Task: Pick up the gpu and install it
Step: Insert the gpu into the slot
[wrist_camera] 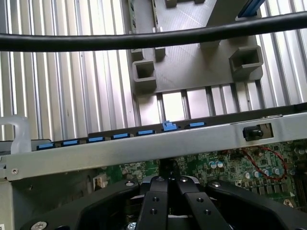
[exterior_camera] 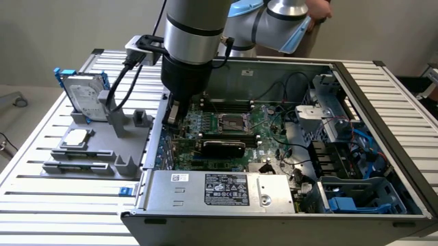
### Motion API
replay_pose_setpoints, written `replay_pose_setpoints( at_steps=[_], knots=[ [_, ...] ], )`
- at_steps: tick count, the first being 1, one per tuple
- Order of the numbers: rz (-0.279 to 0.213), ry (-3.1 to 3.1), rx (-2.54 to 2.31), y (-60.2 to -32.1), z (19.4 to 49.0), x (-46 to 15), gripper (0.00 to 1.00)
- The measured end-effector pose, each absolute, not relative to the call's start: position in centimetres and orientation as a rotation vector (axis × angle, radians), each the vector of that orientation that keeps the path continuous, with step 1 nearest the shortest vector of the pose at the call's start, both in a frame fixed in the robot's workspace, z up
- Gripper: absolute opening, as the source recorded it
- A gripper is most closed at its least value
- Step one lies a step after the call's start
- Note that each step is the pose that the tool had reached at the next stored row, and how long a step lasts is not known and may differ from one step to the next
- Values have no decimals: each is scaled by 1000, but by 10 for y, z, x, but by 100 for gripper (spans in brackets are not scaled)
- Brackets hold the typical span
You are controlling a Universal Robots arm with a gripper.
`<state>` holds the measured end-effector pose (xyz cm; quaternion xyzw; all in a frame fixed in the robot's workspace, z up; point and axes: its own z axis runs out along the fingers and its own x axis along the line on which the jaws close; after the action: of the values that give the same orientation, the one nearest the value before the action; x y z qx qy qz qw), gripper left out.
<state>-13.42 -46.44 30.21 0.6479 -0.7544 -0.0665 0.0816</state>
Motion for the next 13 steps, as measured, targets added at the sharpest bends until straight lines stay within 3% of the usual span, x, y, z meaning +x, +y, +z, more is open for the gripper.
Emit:
replay_pose_setpoints(
  at_steps=[13],
  knots=[
    [-211,-2295,1898,-464,302,-134,11]
  ],
)
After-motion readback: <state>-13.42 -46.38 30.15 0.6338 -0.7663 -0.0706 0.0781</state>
